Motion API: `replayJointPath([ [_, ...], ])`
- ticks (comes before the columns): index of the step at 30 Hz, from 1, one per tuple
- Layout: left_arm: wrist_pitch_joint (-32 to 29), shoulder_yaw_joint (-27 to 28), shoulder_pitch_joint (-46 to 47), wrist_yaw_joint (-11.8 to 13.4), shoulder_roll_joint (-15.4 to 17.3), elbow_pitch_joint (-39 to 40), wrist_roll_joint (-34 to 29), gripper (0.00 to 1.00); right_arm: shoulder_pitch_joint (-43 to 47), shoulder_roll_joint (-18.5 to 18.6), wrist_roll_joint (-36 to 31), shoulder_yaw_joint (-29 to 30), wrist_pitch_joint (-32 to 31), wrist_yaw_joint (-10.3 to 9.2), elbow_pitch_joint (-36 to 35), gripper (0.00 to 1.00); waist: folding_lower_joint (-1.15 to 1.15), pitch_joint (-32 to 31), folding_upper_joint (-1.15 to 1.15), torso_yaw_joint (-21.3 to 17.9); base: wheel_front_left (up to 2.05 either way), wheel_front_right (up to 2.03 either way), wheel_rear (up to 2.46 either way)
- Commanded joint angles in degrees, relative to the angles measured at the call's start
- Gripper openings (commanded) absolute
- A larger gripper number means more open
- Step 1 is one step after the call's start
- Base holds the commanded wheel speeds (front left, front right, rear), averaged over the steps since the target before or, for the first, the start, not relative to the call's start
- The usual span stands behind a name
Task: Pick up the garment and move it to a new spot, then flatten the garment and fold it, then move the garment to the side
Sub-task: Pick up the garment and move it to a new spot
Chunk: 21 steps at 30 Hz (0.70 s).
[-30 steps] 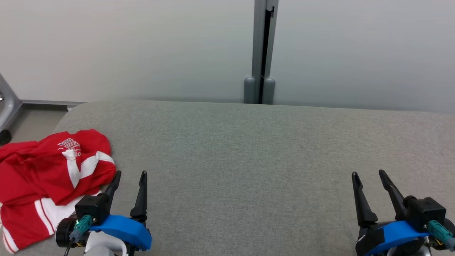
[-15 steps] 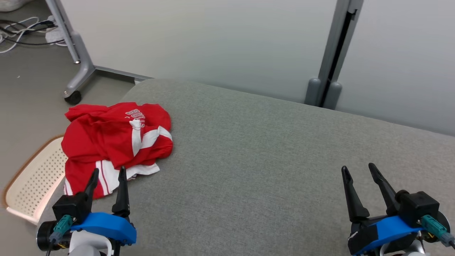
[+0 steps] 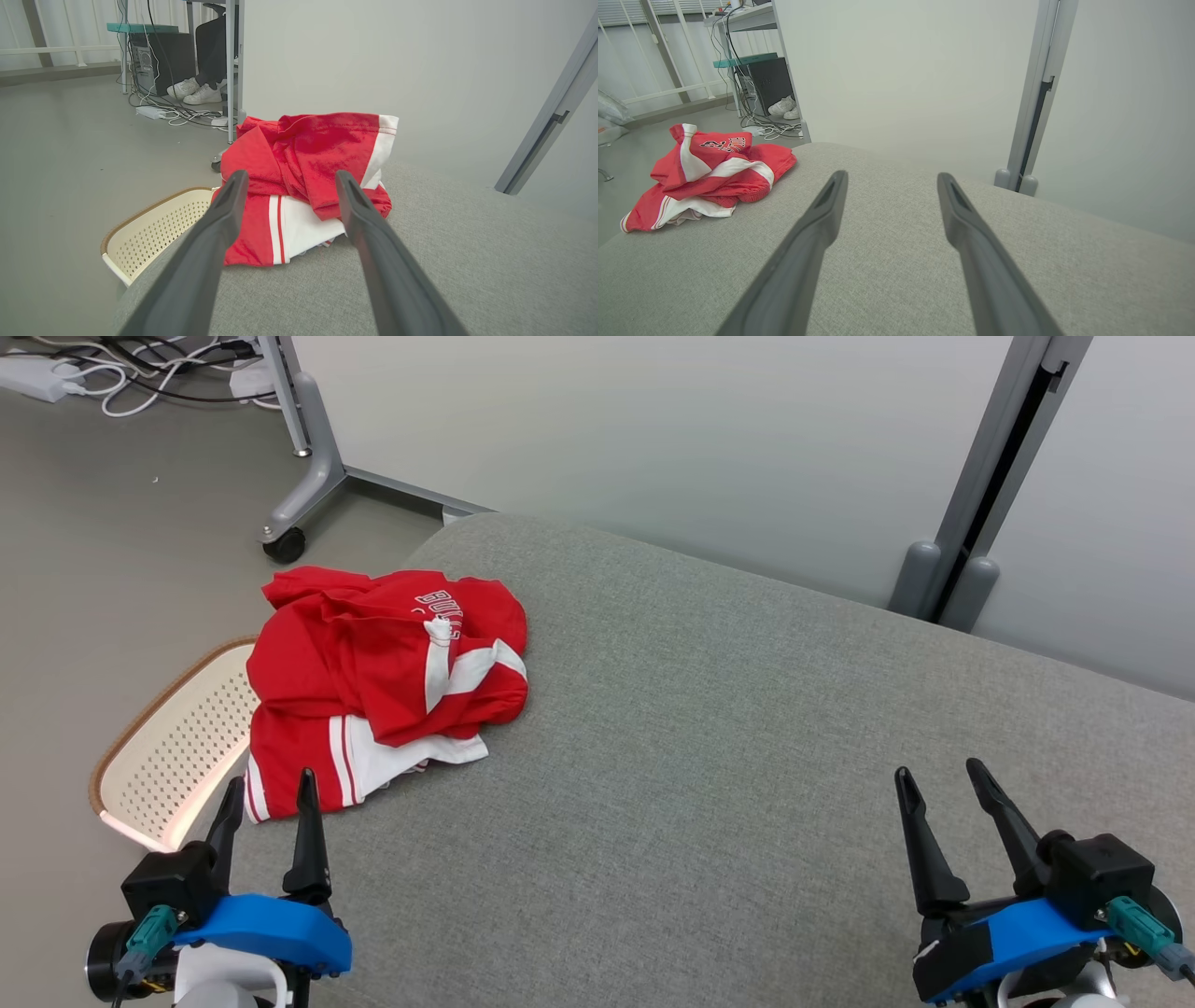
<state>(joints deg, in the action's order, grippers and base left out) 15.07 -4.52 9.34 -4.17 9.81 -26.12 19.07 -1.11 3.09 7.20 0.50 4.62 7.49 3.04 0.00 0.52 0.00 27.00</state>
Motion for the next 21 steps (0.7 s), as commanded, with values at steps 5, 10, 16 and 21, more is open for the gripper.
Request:
replayJointPath([
  [5,0.1,0.5,0.2,-0.3,-0.2,0.3,-0.6,1.0,-0.4,0.2,-0.2,0.0,-0.4,0.0,-0.4,1.0,0.0,0.4,0.0,0.1,0.0,0.0,0.0],
  [10,-0.1,-0.5,3.3,-0.7,-0.7,-1.2,-0.4,1.0,-1.6,1.1,-0.4,0.0,-1.6,0.0,-1.5,1.0,0.0,3.2,0.0,-0.9,0.0,0.0,0.0],
  [16,-3.3,-1.7,11.6,-2.0,-1.0,-7.9,1.7,1.0,-4.0,3.1,-1.1,0.0,-4.5,0.0,-4.4,1.0,0.0,9.2,0.0,-2.6,0.0,0.0,0.0],
  [21,-4.5,-2.5,19.2,-2.9,-0.4,-16.8,3.5,1.0,-5.7,4.3,-2.1,0.0,-6.9,0.0,-7.5,1.0,0.0,13.8,0.0,-4.1,0.0,0.0,0.0],
])
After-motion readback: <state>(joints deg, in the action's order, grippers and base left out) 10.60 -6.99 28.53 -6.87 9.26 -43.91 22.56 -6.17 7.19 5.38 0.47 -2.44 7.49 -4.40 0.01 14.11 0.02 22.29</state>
